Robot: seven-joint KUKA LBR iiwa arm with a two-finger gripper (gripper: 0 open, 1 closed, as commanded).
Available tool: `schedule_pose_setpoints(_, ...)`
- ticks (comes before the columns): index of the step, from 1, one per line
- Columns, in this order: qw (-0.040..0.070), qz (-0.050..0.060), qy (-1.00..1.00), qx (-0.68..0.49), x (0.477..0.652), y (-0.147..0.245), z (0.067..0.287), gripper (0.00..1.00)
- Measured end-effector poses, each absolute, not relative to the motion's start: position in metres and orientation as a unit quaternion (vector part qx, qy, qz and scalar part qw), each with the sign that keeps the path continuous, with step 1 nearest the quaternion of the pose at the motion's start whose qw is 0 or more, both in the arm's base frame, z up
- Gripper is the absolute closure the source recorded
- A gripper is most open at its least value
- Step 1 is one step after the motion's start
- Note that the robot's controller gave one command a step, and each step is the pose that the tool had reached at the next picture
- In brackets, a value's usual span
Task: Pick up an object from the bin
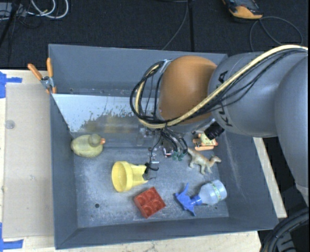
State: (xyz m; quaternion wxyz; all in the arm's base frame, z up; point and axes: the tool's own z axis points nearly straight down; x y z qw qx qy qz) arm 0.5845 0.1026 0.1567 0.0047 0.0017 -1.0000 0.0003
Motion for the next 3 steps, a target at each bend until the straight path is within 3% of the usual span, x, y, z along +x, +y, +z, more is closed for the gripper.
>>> schedule_pose_setpoints(1, 0.001, 0.0, -1.0, 0.001, 0.586, 0.102, 0.161, 0.0)
schedule_pose_setpoints(2, 0.0, 0.0, -1.0, 0.031, 0.569, 0.095, 0.128, 0.0)
schedule_pose_setpoints(3, 0.01, -0.001, -0.992, 0.129, 0.556, 0.079, 0.075, 1.0)
